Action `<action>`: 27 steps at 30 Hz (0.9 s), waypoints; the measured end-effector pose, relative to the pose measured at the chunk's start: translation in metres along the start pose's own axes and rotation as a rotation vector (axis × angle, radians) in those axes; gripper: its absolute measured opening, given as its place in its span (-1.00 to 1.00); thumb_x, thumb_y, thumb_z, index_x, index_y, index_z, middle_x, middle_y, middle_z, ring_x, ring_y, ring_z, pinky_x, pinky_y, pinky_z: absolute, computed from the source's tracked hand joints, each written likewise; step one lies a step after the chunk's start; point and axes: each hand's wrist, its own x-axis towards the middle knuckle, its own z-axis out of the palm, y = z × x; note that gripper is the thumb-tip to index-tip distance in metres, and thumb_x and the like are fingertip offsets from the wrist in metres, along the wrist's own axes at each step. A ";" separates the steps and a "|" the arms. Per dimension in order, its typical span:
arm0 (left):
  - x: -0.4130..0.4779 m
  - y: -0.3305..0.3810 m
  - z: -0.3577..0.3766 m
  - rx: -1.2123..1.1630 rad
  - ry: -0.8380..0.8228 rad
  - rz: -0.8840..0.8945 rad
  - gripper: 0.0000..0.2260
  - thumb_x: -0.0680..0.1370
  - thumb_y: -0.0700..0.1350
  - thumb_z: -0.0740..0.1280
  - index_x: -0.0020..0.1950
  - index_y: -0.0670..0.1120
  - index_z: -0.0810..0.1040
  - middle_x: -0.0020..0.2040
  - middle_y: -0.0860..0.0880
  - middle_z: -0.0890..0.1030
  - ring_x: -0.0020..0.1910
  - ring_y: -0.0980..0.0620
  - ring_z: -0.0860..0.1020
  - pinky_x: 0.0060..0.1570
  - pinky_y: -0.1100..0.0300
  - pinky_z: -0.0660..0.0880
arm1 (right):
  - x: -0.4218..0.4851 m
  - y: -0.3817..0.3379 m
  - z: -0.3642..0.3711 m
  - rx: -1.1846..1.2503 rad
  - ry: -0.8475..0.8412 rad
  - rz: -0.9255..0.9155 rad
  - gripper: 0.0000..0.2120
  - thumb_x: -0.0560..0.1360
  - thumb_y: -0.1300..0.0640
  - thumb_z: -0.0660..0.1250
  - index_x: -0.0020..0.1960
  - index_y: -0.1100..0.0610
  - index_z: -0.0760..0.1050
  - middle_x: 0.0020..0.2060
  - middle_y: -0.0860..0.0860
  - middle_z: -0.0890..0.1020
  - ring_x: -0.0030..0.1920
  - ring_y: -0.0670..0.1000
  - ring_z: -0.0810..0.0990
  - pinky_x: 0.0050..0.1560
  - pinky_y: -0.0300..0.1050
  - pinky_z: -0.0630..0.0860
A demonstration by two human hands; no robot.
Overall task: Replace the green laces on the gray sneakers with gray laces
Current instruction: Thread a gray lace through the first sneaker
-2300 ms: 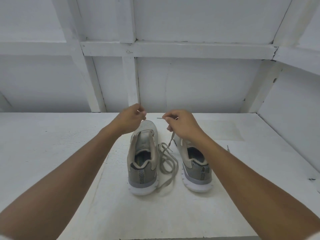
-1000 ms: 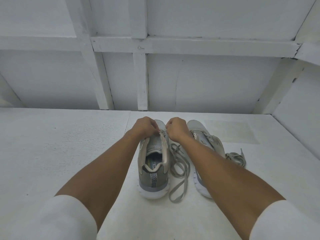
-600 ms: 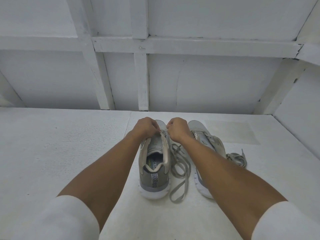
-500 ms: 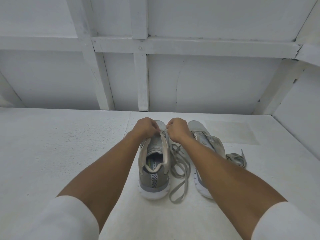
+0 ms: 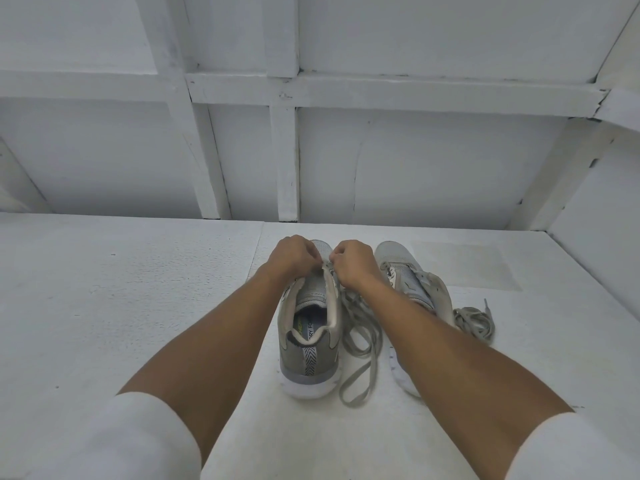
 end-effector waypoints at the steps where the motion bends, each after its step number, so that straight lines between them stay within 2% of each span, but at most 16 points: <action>1: 0.000 0.000 0.001 0.001 0.000 -0.003 -0.93 0.43 -0.15 0.48 -0.18 0.00 0.62 -0.13 0.01 0.57 -0.09 0.06 0.49 -0.09 0.24 0.40 | 0.000 0.001 0.001 0.011 0.006 -0.001 -0.91 0.51 0.23 0.30 -0.13 0.10 0.55 -0.04 0.09 0.64 -0.03 0.11 0.59 -0.02 -0.07 0.52; 4: 0.001 0.000 0.004 0.007 0.004 -0.012 -0.94 0.43 -0.16 0.47 -0.15 -0.01 0.67 -0.11 -0.01 0.65 -0.12 0.06 0.53 -0.13 0.25 0.42 | -0.001 0.003 0.001 0.053 0.021 0.022 -0.92 0.49 0.20 0.35 -0.17 0.07 0.53 -0.07 0.08 0.65 -0.06 0.10 0.60 -0.02 -0.04 0.54; 7: 0.001 -0.001 0.008 -0.008 0.031 -0.038 -0.94 0.42 -0.14 0.47 -0.15 0.00 0.70 -0.12 -0.01 0.68 -0.12 0.03 0.58 -0.12 0.21 0.51 | 0.002 0.004 0.001 0.086 -0.016 0.043 -0.83 0.48 0.19 0.34 -0.27 0.05 0.59 -0.17 0.08 0.68 -0.12 0.08 0.62 -0.06 -0.06 0.56; 9: 0.001 -0.002 0.012 -0.003 0.062 -0.057 -0.93 0.42 -0.13 0.45 -0.19 0.03 0.70 -0.13 0.00 0.68 -0.09 -0.01 0.60 -0.06 0.16 0.56 | 0.003 0.004 0.000 0.083 -0.039 0.055 -0.73 0.52 0.12 0.30 -0.35 0.04 0.53 -0.23 0.10 0.65 -0.14 0.12 0.60 -0.06 -0.06 0.53; 12: 0.004 -0.004 0.014 0.032 0.042 -0.039 -0.92 0.44 -0.12 0.40 -0.18 -0.02 0.70 -0.11 -0.05 0.67 -0.07 -0.05 0.60 0.00 0.08 0.57 | 0.007 0.003 0.001 0.045 -0.086 0.085 -0.68 0.59 0.02 0.20 -0.27 0.13 0.51 -0.15 0.17 0.64 -0.06 0.18 0.58 -0.04 -0.07 0.46; 14: 0.005 -0.006 0.008 0.019 0.003 -0.022 -0.91 0.47 -0.13 0.41 -0.14 -0.12 0.69 -0.16 -0.07 0.64 -0.13 -0.02 0.56 -0.05 0.09 0.54 | 0.008 0.001 -0.001 0.023 -0.115 0.090 -0.68 0.61 0.01 0.15 -0.23 0.17 0.43 -0.10 0.23 0.60 -0.07 0.15 0.53 -0.08 -0.09 0.39; 17: 0.007 -0.016 -0.014 -0.245 0.052 -0.084 -0.89 0.53 -0.16 0.39 -0.06 -0.19 0.66 -0.15 -0.09 0.58 -0.12 -0.02 0.52 -0.16 0.15 0.49 | 0.009 0.000 -0.003 -0.021 -0.160 0.092 -0.66 0.60 0.06 0.15 -0.32 0.15 0.35 -0.15 0.19 0.54 -0.11 0.14 0.48 -0.12 -0.10 0.37; 19: 0.004 -0.024 -0.030 -0.519 0.071 -0.155 -0.80 0.56 -0.14 0.38 0.05 -0.27 0.62 -0.02 -0.13 0.59 0.00 -0.07 0.55 -0.17 0.10 0.55 | 0.008 -0.001 -0.003 -0.053 -0.193 0.098 -0.78 0.53 0.15 0.19 -0.22 0.20 0.51 -0.08 0.20 0.61 -0.08 0.16 0.54 -0.10 -0.09 0.46; 21: 0.002 -0.030 -0.040 -0.565 0.071 -0.156 -0.79 0.55 -0.09 0.40 0.05 -0.23 0.62 0.05 -0.12 0.59 0.07 -0.06 0.53 -0.16 0.12 0.55 | 0.007 -0.003 -0.003 -0.088 -0.218 0.085 -0.82 0.49 0.17 0.21 -0.09 0.17 0.59 0.03 0.17 0.64 -0.01 0.16 0.56 0.05 -0.01 0.53; 24: -0.005 -0.026 -0.043 -0.431 0.035 -0.075 -0.85 0.49 -0.08 0.47 -0.07 -0.16 0.64 -0.14 -0.07 0.61 -0.19 0.02 0.49 -0.25 0.24 0.45 | 0.004 -0.010 -0.006 0.005 -0.151 0.017 -0.87 0.51 0.10 0.27 -0.05 -0.03 0.60 0.05 -0.01 0.65 0.11 0.09 0.56 0.25 0.13 0.43; 26: -0.008 -0.022 -0.042 -0.359 0.031 -0.048 -0.84 0.47 -0.08 0.49 -0.09 -0.16 0.66 -0.29 0.01 0.57 -0.35 0.12 0.42 -0.36 0.29 0.35 | 0.005 -0.016 -0.005 0.120 -0.116 -0.038 -0.86 0.51 0.10 0.30 -0.03 -0.09 0.61 0.03 -0.09 0.66 0.12 0.04 0.56 0.26 0.15 0.41; 27: -0.008 -0.021 -0.041 -0.333 0.035 -0.042 -0.84 0.46 -0.07 0.50 -0.09 -0.16 0.67 -0.31 0.03 0.56 -0.37 0.15 0.41 -0.37 0.29 0.32 | 0.005 -0.018 -0.005 0.157 -0.121 -0.048 -0.87 0.50 0.11 0.32 -0.08 -0.10 0.61 0.00 -0.12 0.67 0.08 0.03 0.58 0.24 0.16 0.43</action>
